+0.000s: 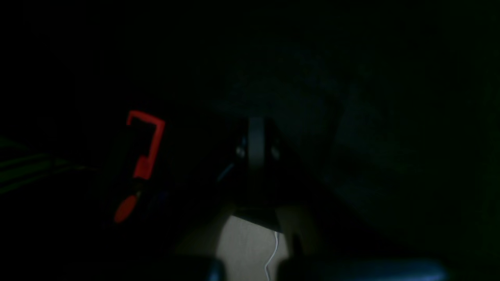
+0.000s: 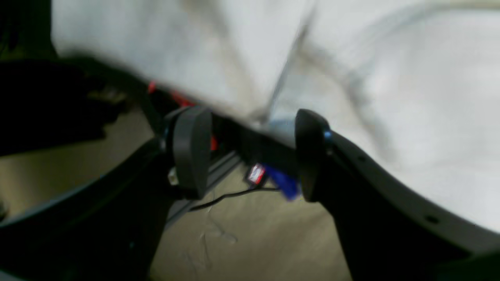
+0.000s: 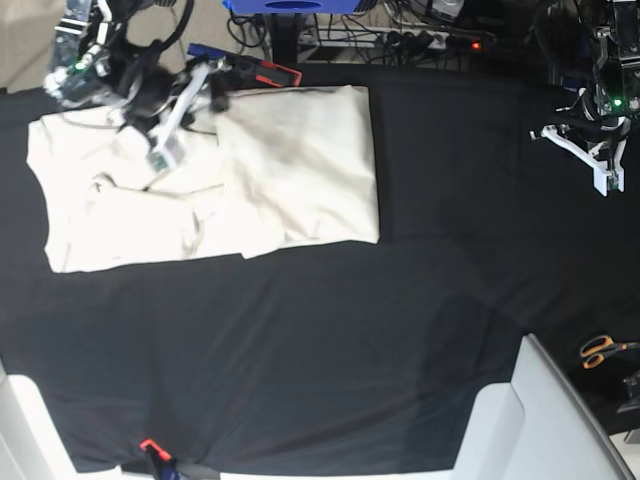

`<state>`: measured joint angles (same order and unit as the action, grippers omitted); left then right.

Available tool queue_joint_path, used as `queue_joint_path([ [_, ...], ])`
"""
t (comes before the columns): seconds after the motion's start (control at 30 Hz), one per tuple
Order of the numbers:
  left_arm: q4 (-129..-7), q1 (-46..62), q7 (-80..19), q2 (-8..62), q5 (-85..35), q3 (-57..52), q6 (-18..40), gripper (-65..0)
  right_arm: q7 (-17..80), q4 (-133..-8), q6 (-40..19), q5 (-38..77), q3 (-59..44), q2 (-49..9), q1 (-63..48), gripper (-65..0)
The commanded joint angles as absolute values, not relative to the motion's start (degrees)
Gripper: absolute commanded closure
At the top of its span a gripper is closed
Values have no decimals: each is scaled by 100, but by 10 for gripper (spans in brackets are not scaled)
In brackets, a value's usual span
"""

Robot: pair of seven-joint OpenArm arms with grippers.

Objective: Fold the T-shirt properly
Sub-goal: 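Move the right gripper to the collar end and grasp it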

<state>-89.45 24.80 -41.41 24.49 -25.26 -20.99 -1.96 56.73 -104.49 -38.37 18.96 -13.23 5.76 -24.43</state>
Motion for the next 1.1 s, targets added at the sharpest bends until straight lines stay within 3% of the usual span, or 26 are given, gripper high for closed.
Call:
queue_joint_path([
  [0.0, -9024, 2484, -4075, 2563, -2501, -2149, -224, 0, 5560, -10703, -3881, 2009, -1218, 488, -2334, -332],
  [0.17, -9024, 2484, -4075, 2563, -2501, -2158, -224, 0, 5578, -10185, -3881, 2009, -409, -66, -1253, -330],
  [0.47, -9024, 2510, -4075, 2545, -2501, -2176, -224, 0, 5560, -7741, -3890, 2026, -356, -127, 708, -332],
  [0.83, -9024, 2571, -4066, 2554, -2501, -2193, -224, 0, 5367, -6185, -3890, 2044, -637, 48, 1613, -329],
  [1.07, -9024, 2554, -4066, 2554, -2501, -2193, -224, 0, 5367, -5912, -3890, 2044, -980, 163, 1754, -330],
])
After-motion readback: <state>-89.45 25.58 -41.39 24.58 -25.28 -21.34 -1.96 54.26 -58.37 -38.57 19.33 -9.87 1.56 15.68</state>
